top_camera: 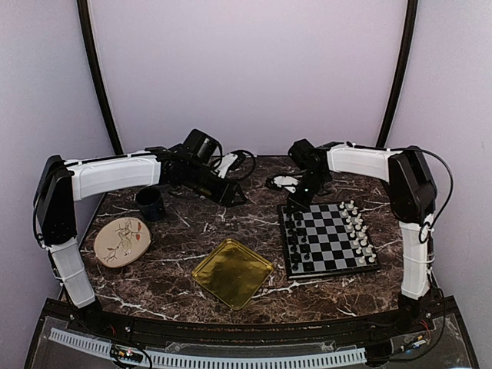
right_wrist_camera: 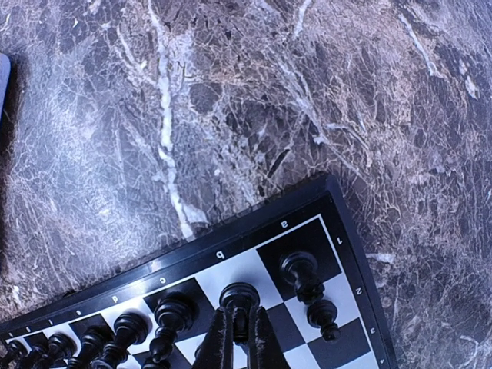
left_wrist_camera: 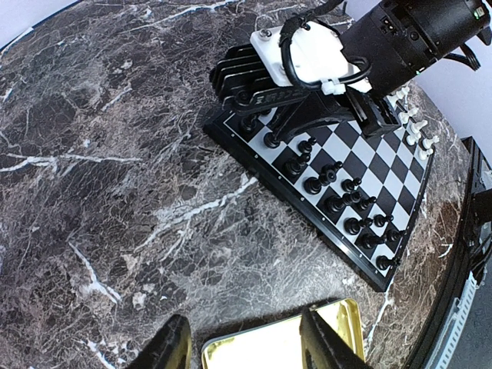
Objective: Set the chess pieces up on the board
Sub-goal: Place the knight at g8.
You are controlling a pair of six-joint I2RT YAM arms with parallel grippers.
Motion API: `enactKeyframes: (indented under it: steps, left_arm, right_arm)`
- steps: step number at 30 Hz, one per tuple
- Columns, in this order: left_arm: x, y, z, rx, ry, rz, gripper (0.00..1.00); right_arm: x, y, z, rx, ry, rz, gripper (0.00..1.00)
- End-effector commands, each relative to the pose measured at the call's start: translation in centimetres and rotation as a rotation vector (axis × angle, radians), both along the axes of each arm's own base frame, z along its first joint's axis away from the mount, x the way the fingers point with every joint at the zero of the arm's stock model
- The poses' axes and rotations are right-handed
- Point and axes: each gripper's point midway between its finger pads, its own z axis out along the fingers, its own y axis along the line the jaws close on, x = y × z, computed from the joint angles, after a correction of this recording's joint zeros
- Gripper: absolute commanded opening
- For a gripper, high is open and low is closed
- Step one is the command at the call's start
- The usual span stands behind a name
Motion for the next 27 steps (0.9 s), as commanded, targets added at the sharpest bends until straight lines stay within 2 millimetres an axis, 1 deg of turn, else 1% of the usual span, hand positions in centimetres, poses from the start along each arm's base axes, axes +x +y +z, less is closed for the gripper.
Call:
enactKeyframes:
  steps: [1, 12, 20, 27]
  left_arm:
    - [0.00, -0.03, 1.55, -0.018, -0.015, -0.010, 0.51]
    - [-0.02, -0.02, 1.60, -0.017, -0.014, -0.010, 0.51]
    - [0.01, -0.04, 1.55, -0.017, -0.014, -0.010, 0.50]
    - [-0.02, -0.07, 1.32, -0.014, -0.009, -0.011, 0.50]
  right_arm:
    - [0.29, 0.98, 0.40, 0.026, 0.005, -0.003, 0.01]
    - [0.05, 1.04, -0.13, 0.019, 0.021, 0.001, 0.02]
    - [0.18, 0.99, -0.19, 0.019, 0.021, -0.009, 0.10]
    - [0.30, 1.23, 0.66, 0.035, 0.011, -0.018, 0.17]
